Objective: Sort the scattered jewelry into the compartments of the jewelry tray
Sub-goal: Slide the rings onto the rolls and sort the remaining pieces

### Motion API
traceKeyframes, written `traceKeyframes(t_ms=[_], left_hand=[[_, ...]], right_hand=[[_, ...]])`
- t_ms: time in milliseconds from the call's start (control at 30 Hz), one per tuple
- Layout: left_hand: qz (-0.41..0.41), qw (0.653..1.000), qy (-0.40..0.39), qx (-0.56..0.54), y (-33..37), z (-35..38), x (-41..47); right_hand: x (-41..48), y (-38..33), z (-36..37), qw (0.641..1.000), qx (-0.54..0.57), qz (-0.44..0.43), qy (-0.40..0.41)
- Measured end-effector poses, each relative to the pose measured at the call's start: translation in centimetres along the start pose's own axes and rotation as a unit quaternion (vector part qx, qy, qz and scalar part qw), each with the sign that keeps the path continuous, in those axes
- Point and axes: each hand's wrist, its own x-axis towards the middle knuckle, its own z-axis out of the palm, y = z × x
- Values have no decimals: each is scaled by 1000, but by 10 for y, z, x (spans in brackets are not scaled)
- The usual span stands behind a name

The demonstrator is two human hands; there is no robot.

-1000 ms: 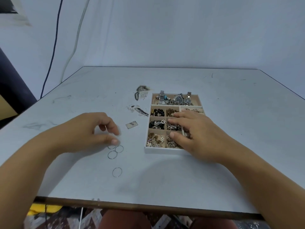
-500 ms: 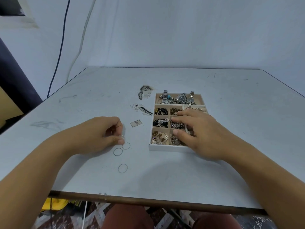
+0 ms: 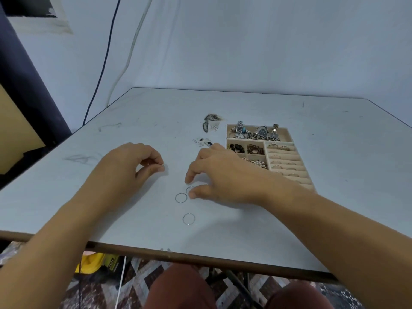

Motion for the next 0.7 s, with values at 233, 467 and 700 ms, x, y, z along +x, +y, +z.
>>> traceKeyframes(t_ms=[233,467,700], left_hand=[[-19,1000,5,-16,-3,6,-8],[1,1000,-9,-15,1,8,-10],[8,999,-11,-36,10,8,-5]], right_hand=[[17,-5,-6,996,3,41,-78],[21,-4,-10,990,-4,54,-131],[-2,-9,-11,996,90,24,6]])
